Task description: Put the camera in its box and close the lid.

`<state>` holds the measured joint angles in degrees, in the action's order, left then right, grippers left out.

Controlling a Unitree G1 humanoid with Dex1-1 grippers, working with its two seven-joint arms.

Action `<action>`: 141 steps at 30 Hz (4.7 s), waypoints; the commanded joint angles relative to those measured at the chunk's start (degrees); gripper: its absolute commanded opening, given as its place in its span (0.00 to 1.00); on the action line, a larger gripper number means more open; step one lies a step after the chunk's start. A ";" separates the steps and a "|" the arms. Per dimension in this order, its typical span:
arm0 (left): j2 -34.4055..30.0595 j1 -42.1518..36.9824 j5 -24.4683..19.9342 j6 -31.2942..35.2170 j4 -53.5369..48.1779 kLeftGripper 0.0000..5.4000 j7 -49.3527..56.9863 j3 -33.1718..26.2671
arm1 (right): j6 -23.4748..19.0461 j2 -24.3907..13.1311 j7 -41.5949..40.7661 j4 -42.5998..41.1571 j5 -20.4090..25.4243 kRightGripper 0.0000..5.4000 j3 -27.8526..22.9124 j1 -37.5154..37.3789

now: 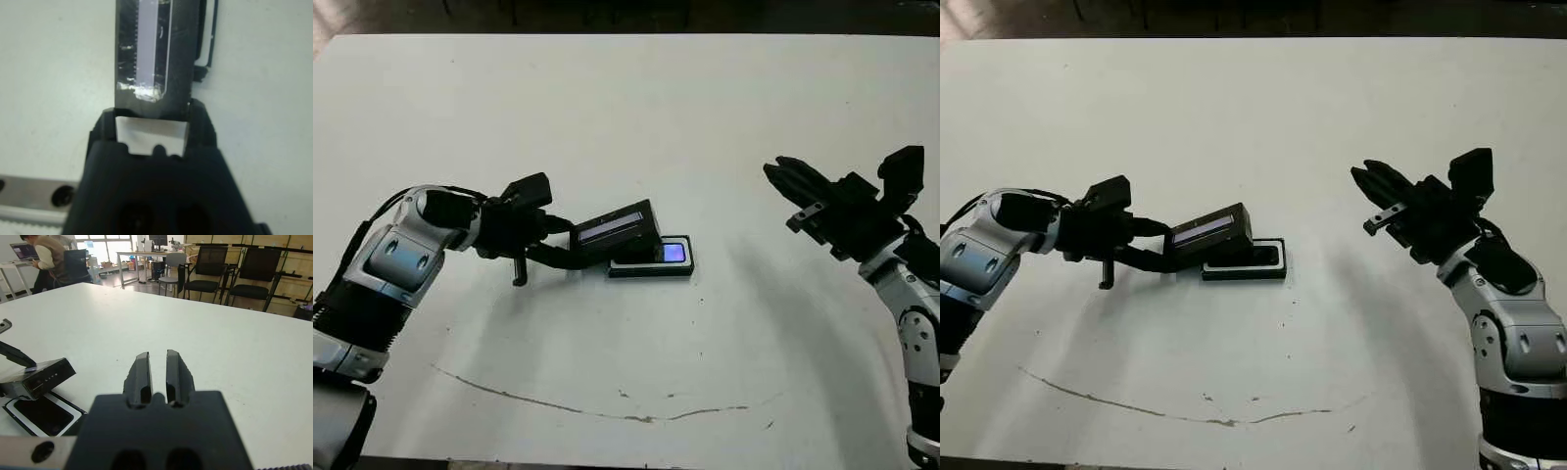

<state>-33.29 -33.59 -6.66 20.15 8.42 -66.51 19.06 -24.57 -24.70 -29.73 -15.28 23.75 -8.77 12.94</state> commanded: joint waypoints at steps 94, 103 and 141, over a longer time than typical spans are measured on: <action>4.93 -8.07 8.67 17.06 -14.99 0.11 -1.09 15.93 | -1.17 -1.43 -0.02 -1.29 -1.94 0.00 1.29 -1.56; 2.72 -8.79 8.68 12.43 -11.75 0.25 -5.33 18.21 | -1.35 -1.53 0.18 -1.90 -2.12 0.00 1.40 -1.95; 24.90 21.18 -2.90 10.08 -36.73 0.48 49.85 -17.12 | -0.05 0.81 0.84 0.72 -1.32 0.00 1.92 -0.21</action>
<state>-10.51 -14.02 -9.13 27.81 -27.27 -18.87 0.54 -24.95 -24.32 -29.29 -15.23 22.78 -7.03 13.20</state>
